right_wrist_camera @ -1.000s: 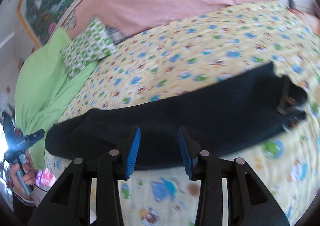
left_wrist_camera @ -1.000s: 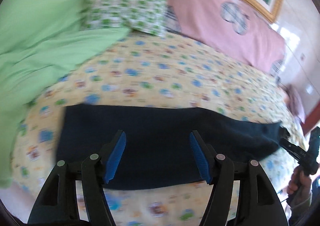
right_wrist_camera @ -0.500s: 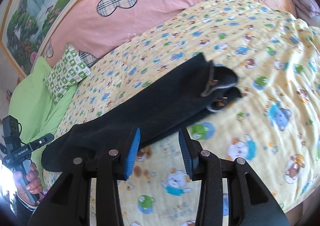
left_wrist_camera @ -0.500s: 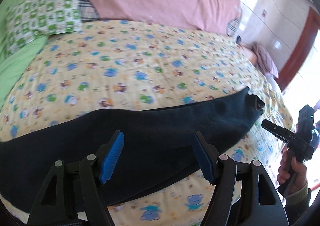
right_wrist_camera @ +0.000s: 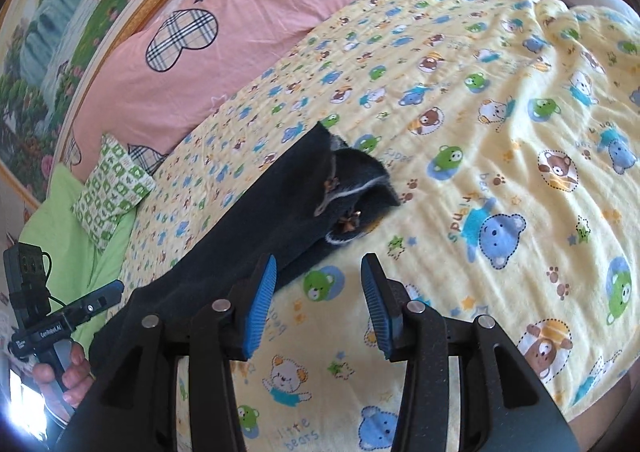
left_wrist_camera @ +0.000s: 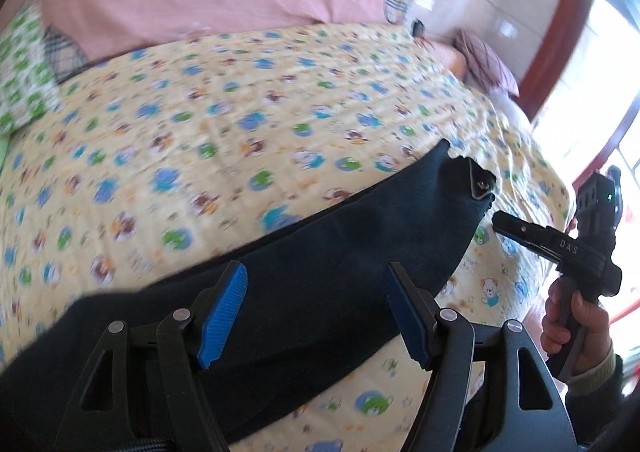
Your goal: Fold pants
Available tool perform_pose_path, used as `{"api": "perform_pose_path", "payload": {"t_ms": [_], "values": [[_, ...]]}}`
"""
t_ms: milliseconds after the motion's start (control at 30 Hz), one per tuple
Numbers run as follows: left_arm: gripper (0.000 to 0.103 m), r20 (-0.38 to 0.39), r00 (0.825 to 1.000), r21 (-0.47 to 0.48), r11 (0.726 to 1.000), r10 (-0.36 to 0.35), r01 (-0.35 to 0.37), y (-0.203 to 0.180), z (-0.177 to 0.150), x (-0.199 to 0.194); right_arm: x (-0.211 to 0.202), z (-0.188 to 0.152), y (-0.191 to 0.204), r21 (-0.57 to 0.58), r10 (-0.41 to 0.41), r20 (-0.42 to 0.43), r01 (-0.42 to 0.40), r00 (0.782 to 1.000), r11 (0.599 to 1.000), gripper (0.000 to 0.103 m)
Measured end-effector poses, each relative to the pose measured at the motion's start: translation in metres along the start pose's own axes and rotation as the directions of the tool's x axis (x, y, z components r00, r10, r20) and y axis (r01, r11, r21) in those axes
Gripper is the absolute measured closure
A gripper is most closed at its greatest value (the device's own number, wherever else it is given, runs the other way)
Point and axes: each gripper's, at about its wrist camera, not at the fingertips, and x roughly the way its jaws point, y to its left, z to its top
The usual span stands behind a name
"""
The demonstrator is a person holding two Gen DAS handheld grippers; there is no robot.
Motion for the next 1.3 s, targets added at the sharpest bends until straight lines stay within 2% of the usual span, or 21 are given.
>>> {"api": "perform_pose_path", "payload": {"t_ms": [100, 233, 300, 433, 500, 533, 567, 667, 700, 733, 767, 800, 833, 933, 1100, 1300], "values": [[0.031, -0.022, 1.0, 0.078, 0.997, -0.004, 0.006, -0.019, 0.019, 0.017, 0.005, 0.003, -0.004, 0.023, -0.02, -0.003, 0.02, 1.0, 1.0, 0.057], [0.031, -0.078, 0.995, 0.16, 0.984, -0.062, 0.074, -0.043, 0.048, 0.047, 0.012, 0.008, -0.009, 0.048, -0.009, 0.001, 0.009, 1.0, 0.999, 0.057], [0.031, -0.102, 0.992, 0.19, 0.978, -0.072, 0.09, -0.053, 0.06, 0.062, 0.015, 0.011, -0.015, 0.097, 0.014, 0.009, -0.015, 1.0, 0.995, 0.057], [0.031, -0.206, 0.971, 0.233, 0.957, -0.122, 0.17, -0.069, 0.084, 0.106, 0.018, 0.014, -0.024, 0.182, 0.057, 0.035, -0.062, 0.998, 0.981, 0.057], [0.031, -0.249, 0.959, 0.246, 0.949, -0.135, 0.197, -0.077, 0.093, 0.126, 0.02, 0.016, -0.027, 0.201, 0.072, 0.045, -0.08, 0.996, 0.976, 0.061], [0.031, -0.267, 0.954, 0.252, 0.945, -0.138, 0.208, -0.081, 0.096, 0.134, 0.02, 0.017, -0.027, 0.203, 0.073, 0.047, -0.081, 0.996, 0.976, 0.066], [0.032, -0.294, 0.943, 0.255, 0.939, -0.154, 0.232, -0.084, 0.099, 0.142, 0.022, 0.017, -0.029, 0.206, 0.071, 0.045, -0.079, 0.996, 0.975, 0.076], [0.036, -0.37, 0.91, 0.261, 0.919, -0.188, 0.296, -0.096, 0.104, 0.168, 0.024, 0.017, -0.038, 0.228, 0.085, 0.057, -0.096, 0.995, 0.969, 0.089], [0.047, -0.389, 0.899, 0.264, 0.91, -0.201, 0.318, -0.101, 0.106, 0.176, 0.022, 0.015, -0.04, 0.234, 0.097, 0.07, -0.111, 0.993, 0.966, 0.089], [0.052, -0.395, 0.892, 0.263, 0.903, -0.221, 0.34, -0.106, 0.11, 0.181, 0.02, 0.014, -0.041, 0.234, 0.104, 0.084, -0.121, 0.991, 0.965, 0.09], [0.065, -0.402, 0.883, 0.262, 0.893, -0.243, 0.365, -0.111, 0.113, 0.184, 0.017, 0.013, -0.043, 0.233, 0.109, 0.098, -0.13, 0.989, 0.964, 0.091], [0.084, -0.411, 0.873, 0.262, 0.883, -0.264, 0.39, -0.116, 0.116, 0.187, 0.014, 0.014, -0.045, 0.235, 0.114, 0.114, -0.139, 0.987, 0.962, 0.091], [0.089, -0.421, 0.862, 0.261, 0.873, -0.281, 0.412, -0.122, 0.121, 0.19, 0.013, 0.014, -0.046, 0.239, 0.119, 0.12, -0.145, 0.986, 0.96, 0.091], [0.092, -0.416, 0.867, 0.279, 0.869, -0.274, 0.408, -0.134, 0.128, 0.198, 0.011, 0.016, -0.05, 0.241, 0.128, 0.127, -0.156, 0.984, 0.958, 0.091], [0.093, -0.386, 0.866, 0.246, 0.869, -0.318, 0.429, -0.128, 0.128, 0.19, 0.009, 0.013, -0.051, 0.227, 0.148, 0.126, -0.173, 0.981, 0.958, 0.091], [0.093, -0.289, 0.882, 0.245, 0.861, -0.373, 0.445, -0.116, 0.131, 0.143, -0.001, 0.018, -0.038, 0.184, 0.247, 0.146, -0.271, 0.958, 0.945, 0.091]]}}
